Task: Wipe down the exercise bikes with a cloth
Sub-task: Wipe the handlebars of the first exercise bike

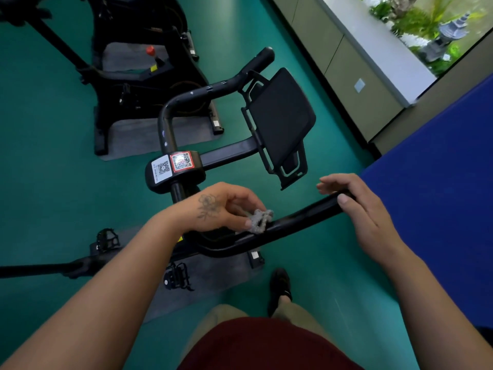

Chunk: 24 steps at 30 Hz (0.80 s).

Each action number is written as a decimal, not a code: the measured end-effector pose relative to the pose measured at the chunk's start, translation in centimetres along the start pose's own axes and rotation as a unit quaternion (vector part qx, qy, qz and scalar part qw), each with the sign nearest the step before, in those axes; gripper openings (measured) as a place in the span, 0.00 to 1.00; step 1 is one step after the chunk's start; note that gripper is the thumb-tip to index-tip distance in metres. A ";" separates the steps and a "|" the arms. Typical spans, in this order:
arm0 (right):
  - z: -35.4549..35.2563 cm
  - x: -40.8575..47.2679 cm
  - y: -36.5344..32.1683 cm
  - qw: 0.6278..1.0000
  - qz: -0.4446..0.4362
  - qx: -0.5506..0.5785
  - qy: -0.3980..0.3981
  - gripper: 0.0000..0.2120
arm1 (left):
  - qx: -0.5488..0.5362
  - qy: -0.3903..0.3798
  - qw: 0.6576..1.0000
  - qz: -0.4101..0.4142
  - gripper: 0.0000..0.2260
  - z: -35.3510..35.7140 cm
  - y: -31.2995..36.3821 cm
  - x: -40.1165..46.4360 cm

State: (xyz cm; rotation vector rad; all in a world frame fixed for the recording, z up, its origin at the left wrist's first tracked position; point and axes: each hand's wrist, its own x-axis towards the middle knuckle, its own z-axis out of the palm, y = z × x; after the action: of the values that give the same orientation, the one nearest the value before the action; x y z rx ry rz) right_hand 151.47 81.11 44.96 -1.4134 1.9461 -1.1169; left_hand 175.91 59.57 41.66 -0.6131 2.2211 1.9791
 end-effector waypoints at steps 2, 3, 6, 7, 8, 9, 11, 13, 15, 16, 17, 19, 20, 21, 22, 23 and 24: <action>0.1 0.0 0.0 1.000 0.007 0.015 -0.004 0.16 | -0.012 0.030 0.999 0.017 0.14 1.6 0.3 0.9; 0.0 0.1 0.1 1.000 0.008 0.021 -0.006 0.16 | -0.011 0.039 0.999 0.023 0.14 2.2 0.3 1.3; 0.0 0.3 0.3 0.999 0.011 0.031 -0.011 0.15 | -0.008 0.044 0.999 0.029 0.15 2.4 0.4 1.6; 0.0 0.3 0.4 0.999 0.013 0.034 -0.012 0.15 | -0.010 0.044 0.999 0.027 0.14 2.3 0.3 1.3; 0.0 0.2 0.4 0.999 0.014 0.037 -0.012 0.15 | -0.014 0.044 0.999 0.025 0.14 2.2 0.3 1.0; 0.0 0.2 0.5 0.999 0.015 0.039 -0.012 0.15 | -0.018 0.044 0.999 0.022 0.15 2.1 0.3 0.7; -0.1 0.2 0.5 0.999 0.018 0.044 -0.012 0.15 | -0.021 0.047 0.998 0.021 0.15 2.0 0.4 0.1; -0.1 0.2 0.6 0.999 0.019 0.046 -0.010 0.14 | -0.012 0.053 0.998 0.023 0.15 2.1 0.5 0.0; -0.1 0.2 0.6 0.999 0.018 0.042 -0.012 0.15 | -0.010 0.065 0.998 0.023 0.15 2.3 0.6 0.2; -0.2 0.2 0.6 0.999 0.018 0.039 -0.014 0.15 | -0.012 0.071 0.997 0.024 0.15 2.6 0.8 0.3; -0.2 0.2 0.6 0.999 0.018 0.038 -0.017 0.15 | -0.014 0.075 0.997 0.028 0.15 2.9 1.0 0.5; -0.3 0.1 0.6 0.999 0.018 0.035 -0.022 0.15 | -0.017 0.084 0.996 0.037 0.14 3.5 1.3 0.9; -0.3 0.1 0.5 0.999 0.019 0.033 -0.024 0.14 | -0.022 0.089 0.995 0.039 0.14 3.9 1.5 1.2; -0.3 0.1 0.5 0.999 0.019 0.031 -0.025 0.14 | -0.028 0.095 0.994 0.042 0.13 4.3 1.6 1.4; -0.3 0.1 0.5 0.999 0.018 0.028 -0.026 0.14 | -0.031 0.100 0.993 0.046 0.13 4.7 1.7 1.6; -0.4 0.1 0.5 0.999 0.018 0.026 -0.028 0.14 | -0.030 0.104 0.993 0.050 0.13 5.0 1.7 1.8; -0.4 0.1 0.5 0.999 0.018 0.025 -0.030 0.14 | -0.024 0.108 0.993 0.051 0.13 5.1 1.8 1.9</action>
State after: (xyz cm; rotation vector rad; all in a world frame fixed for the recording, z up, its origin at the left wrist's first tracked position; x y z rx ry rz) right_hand 150.87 81.18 44.79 -1.3638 1.8817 -1.0883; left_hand 172.55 64.25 41.93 -0.7666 2.3777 2.1128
